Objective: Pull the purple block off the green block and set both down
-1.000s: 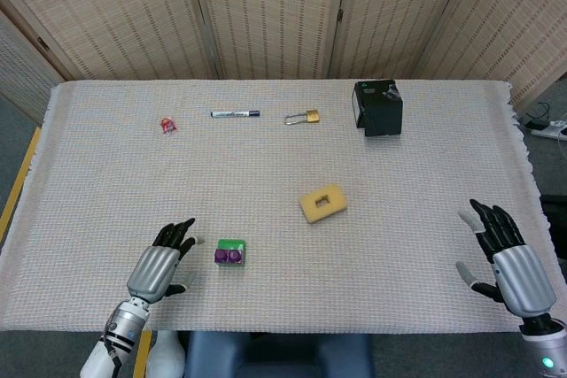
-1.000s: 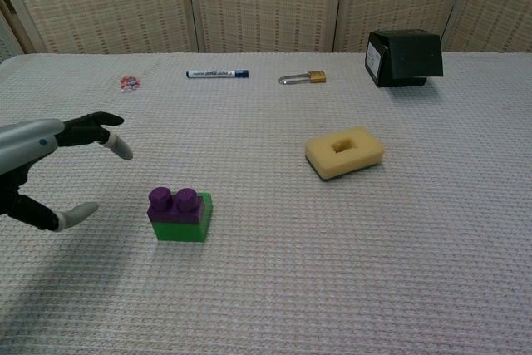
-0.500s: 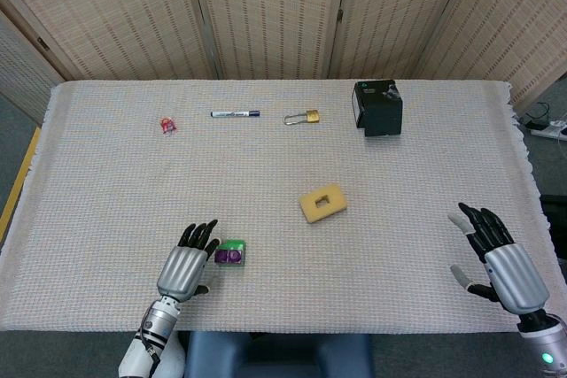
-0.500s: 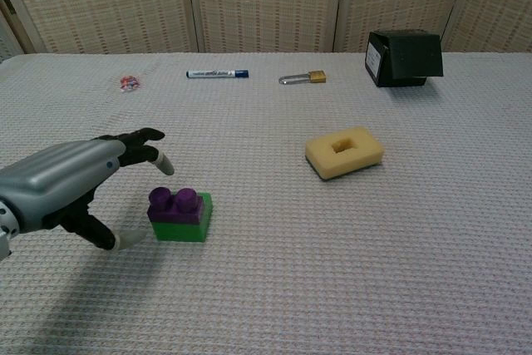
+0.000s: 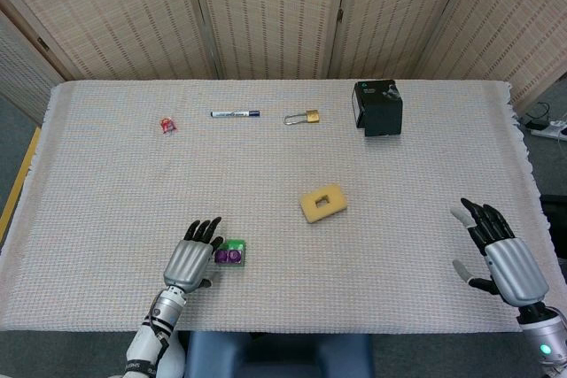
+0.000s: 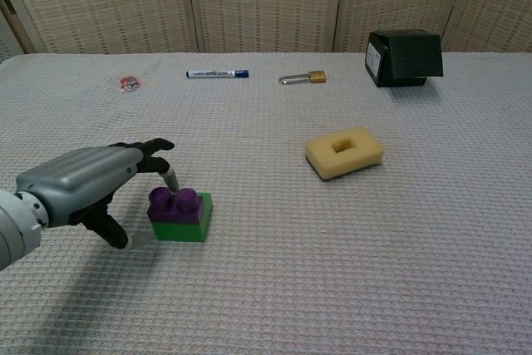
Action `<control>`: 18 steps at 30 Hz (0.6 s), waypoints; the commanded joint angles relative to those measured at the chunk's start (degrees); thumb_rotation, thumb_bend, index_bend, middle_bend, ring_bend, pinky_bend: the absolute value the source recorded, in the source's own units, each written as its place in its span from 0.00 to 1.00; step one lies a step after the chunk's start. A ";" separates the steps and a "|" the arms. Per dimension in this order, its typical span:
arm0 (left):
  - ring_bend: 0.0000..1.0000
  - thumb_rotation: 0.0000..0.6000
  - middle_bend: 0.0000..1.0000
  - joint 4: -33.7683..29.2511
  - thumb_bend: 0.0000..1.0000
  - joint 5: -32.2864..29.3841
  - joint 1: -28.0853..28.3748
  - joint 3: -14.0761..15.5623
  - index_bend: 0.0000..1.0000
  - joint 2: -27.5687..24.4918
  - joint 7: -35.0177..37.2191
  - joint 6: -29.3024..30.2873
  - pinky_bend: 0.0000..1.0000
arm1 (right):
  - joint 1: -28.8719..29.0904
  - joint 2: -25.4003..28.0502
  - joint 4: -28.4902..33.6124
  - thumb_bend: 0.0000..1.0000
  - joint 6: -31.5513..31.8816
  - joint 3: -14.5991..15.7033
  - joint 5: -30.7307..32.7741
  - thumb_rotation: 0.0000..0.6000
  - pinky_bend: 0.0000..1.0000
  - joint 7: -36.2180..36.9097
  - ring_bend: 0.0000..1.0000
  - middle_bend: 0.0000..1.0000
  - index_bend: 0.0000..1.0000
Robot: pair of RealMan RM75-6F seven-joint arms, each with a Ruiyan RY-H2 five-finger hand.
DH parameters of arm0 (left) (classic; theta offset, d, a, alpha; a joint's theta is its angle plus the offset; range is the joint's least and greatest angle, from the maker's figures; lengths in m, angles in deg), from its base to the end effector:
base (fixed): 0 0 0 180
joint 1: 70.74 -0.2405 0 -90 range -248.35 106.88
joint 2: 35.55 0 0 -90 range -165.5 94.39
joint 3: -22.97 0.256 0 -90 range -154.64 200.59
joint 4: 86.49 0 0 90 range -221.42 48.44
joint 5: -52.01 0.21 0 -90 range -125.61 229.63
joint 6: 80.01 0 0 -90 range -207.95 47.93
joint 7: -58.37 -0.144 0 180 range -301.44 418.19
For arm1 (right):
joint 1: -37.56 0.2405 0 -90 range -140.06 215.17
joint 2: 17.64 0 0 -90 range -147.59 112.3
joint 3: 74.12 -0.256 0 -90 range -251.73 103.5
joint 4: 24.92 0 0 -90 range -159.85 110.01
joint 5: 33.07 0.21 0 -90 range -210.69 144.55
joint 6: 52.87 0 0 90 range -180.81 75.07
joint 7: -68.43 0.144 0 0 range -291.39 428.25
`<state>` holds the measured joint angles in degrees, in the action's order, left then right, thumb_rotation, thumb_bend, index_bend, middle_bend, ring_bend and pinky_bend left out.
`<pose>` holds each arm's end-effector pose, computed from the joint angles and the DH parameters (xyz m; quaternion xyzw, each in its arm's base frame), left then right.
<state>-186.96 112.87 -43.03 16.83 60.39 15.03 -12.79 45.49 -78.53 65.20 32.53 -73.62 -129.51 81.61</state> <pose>-0.1479 0.2409 -0.0453 -0.7299 -0.4150 -0.3199 0.4389 -0.2951 -0.1832 0.1624 0.6412 -0.3935 0.4462 0.4847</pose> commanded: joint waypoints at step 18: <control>0.00 1.00 0.00 4.92 0.38 2.71 1.47 1.00 0.46 2.32 5.66 0.71 0.00 | 0.79 0.45 1.92 0.39 -2.62 -0.49 2.37 1.00 0.00 -3.54 0.00 0.00 0.00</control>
<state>-182.12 115.41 -41.52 17.69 62.68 20.48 -12.18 46.27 -78.08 67.12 29.91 -74.11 -127.13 78.07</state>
